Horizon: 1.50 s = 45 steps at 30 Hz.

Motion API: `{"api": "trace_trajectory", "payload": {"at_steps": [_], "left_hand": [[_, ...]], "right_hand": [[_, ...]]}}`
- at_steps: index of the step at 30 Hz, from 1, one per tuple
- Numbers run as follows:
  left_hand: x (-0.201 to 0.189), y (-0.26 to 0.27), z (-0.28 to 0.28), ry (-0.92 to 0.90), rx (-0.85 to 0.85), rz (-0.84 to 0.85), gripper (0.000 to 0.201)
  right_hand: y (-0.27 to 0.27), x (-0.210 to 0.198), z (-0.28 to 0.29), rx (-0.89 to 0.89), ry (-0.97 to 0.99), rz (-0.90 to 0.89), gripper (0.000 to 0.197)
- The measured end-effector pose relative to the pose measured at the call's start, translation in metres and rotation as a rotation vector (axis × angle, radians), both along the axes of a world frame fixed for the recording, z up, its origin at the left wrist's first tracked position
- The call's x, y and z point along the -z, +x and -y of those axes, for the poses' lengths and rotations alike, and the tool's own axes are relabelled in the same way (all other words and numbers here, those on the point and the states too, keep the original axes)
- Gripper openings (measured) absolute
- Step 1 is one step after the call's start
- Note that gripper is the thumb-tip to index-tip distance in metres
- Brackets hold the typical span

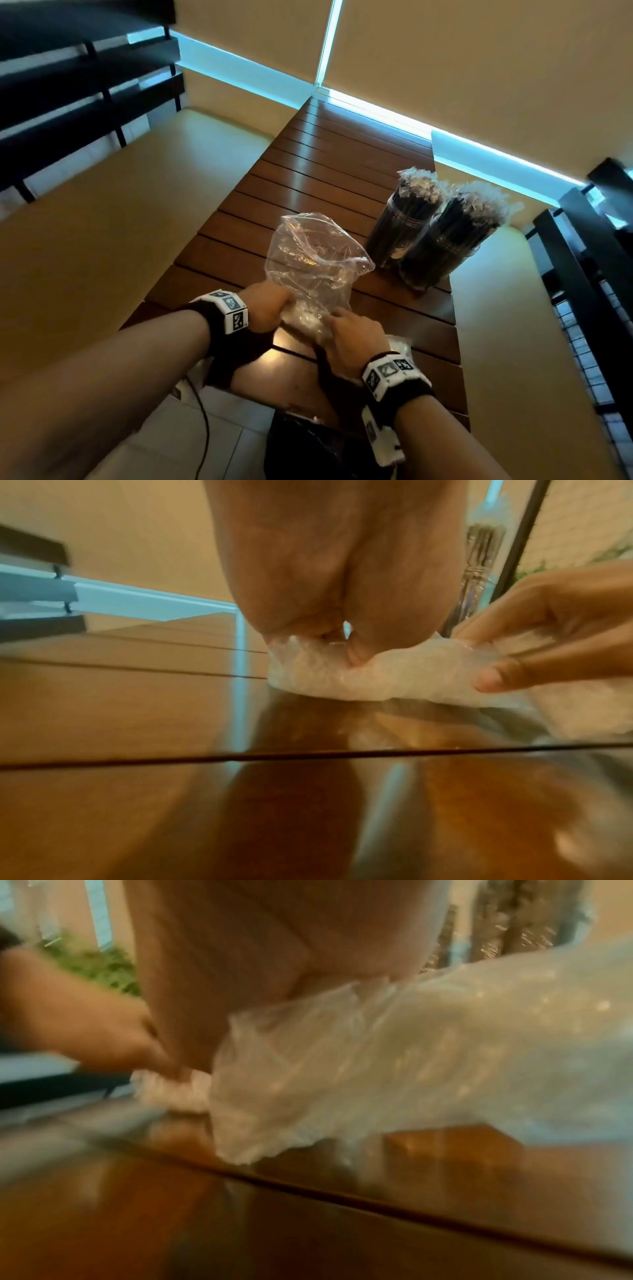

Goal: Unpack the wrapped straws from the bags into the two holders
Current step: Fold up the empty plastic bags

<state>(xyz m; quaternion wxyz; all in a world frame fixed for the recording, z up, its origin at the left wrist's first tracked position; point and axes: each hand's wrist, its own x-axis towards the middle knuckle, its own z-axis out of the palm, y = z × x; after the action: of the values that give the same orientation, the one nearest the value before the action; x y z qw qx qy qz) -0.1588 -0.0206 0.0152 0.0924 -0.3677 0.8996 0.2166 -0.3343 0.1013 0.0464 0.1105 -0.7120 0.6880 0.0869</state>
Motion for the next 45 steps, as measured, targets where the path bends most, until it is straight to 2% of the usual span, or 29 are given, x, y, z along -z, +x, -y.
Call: {"api": "trace_trajectory", "payload": {"at_steps": [2, 4, 6, 7, 9, 11, 13, 16, 18, 19, 21, 24, 25, 27, 30, 33, 36, 38, 40, 42, 45], "left_hand": [[0.002, -0.004, -0.003, 0.002, -0.025, 0.015, 0.027], [0.003, -0.005, -0.008, -0.161, 0.015, -0.086, 0.034], [0.003, -0.001, -0.012, -0.478, 0.151, -0.233, 0.036], [0.005, 0.001, -0.013, -0.599, 0.253, -0.239, 0.035], [0.015, 0.004, -0.010, -0.674, 0.420, -0.160, 0.039], [0.022, 0.006, -0.007, -0.644, 0.457, -0.098, 0.044], [0.021, 0.002, -0.005, -0.610, 0.438, -0.045, 0.037], [0.011, -0.010, -0.004, -0.517, 0.370, -0.073, 0.037], [0.007, -0.015, 0.000, -0.412, 0.316, -0.077, 0.038], [0.009, -0.017, 0.004, -0.367, 0.291, -0.097, 0.037], [0.011, -0.023, 0.006, -0.256, 0.220, -0.138, 0.031], [0.011, -0.025, 0.006, -0.102, 0.159, -0.167, 0.037], [0.011, -0.023, 0.005, -0.134, 0.159, -0.196, 0.039], [0.011, -0.014, 0.007, -0.344, 0.250, -0.283, 0.044], [0.012, -0.003, 0.013, -0.553, 0.375, -0.195, 0.038], [0.015, -0.011, 0.019, -0.488, 0.364, -0.098, 0.038], [0.014, -0.029, 0.026, -0.340, 0.196, -0.106, 0.047], [0.011, -0.041, 0.034, -0.327, 0.149, -0.103, 0.042], [0.010, -0.049, 0.041, -0.319, 0.122, -0.076, 0.035], [0.008, -0.054, 0.044, -0.322, 0.088, -0.067, 0.032], [0.006, -0.045, 0.042, -0.476, 0.141, -0.274, 0.034]], "right_hand": [[-0.005, 0.004, 0.009, 0.149, 0.042, 0.099, 0.019], [-0.012, 0.008, 0.020, 0.255, 0.140, 0.199, 0.019], [-0.021, 0.016, 0.028, 0.313, 0.223, 0.309, 0.021], [-0.024, 0.020, 0.031, 0.326, 0.258, 0.344, 0.022], [-0.027, 0.028, 0.038, 0.339, 0.303, 0.327, 0.020], [-0.023, 0.028, 0.044, 0.347, 0.316, 0.244, 0.020], [-0.016, 0.018, 0.042, 0.310, 0.214, 0.085, 0.031], [-0.006, -0.001, 0.024, 0.107, -0.085, 0.009, 0.049], [-0.001, -0.005, 0.013, -0.011, -0.071, -0.012, 0.056], [-0.001, -0.004, 0.010, -0.027, -0.043, -0.038, 0.054], [-0.002, -0.004, 0.008, 0.017, -0.034, -0.055, 0.036], [-0.010, -0.007, 0.016, 0.167, 0.033, 0.050, 0.019], [-0.015, -0.007, 0.021, 0.200, 0.085, 0.080, 0.015], [-0.028, -0.006, 0.034, 0.251, 0.166, 0.161, 0.010], [-0.037, -0.003, 0.050, 0.232, 0.249, 0.191, 0.018], [-0.032, -0.006, 0.059, 0.161, 0.259, 0.074, 0.027], [-0.029, -0.008, 0.057, 0.037, -0.001, -0.027, 0.056], [-0.028, -0.004, 0.053, -0.118, -0.042, -0.102, 0.068], [-0.029, 0.003, 0.051, -0.131, -0.046, -0.114, 0.052], [-0.032, 0.004, 0.052, -0.022, -0.112, -0.035, 0.031], [-0.036, -0.001, 0.063, 0.159, -0.036, 0.067, 0.018]]}}
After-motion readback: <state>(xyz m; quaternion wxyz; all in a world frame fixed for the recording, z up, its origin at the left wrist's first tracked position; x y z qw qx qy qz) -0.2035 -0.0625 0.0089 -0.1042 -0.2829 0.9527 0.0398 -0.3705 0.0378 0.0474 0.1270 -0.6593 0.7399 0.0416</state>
